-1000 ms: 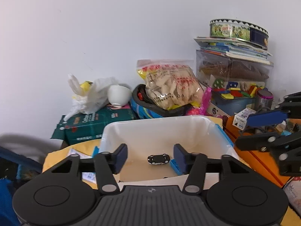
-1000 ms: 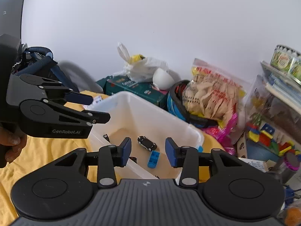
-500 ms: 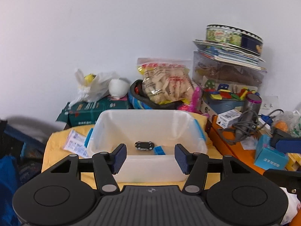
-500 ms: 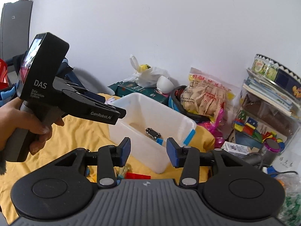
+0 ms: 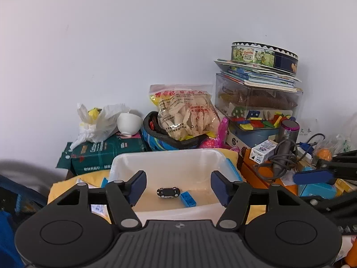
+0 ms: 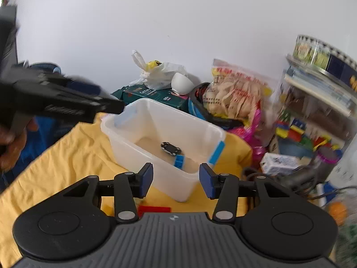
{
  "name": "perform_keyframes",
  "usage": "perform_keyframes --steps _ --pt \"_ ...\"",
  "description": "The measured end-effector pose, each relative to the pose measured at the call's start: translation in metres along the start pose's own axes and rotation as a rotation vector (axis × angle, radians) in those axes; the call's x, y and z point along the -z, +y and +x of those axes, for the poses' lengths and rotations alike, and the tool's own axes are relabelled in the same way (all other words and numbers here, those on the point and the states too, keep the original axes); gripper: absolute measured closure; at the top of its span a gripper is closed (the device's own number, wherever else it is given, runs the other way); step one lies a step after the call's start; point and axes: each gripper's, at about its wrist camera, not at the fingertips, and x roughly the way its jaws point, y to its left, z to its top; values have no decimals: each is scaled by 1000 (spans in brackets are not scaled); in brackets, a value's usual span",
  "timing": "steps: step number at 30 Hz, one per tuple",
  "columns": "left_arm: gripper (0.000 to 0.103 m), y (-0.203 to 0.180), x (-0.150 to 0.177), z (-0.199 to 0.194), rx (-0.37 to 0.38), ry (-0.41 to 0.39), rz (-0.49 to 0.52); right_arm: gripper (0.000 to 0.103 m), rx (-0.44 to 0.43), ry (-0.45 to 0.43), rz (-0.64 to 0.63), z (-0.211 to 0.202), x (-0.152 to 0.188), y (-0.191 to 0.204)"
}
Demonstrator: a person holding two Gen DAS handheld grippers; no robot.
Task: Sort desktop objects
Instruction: 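Return both grippers to the pile and grasp a green toy car with the left gripper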
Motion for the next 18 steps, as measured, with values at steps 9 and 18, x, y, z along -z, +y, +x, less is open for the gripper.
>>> perform_keyframes --steps 9,18 --pt "34 15 43 14 65 88 -59 50 28 37 -88 34 -8 39" --pt "33 21 136 -15 6 151 -88 50 -42 178 -88 67 29 43"
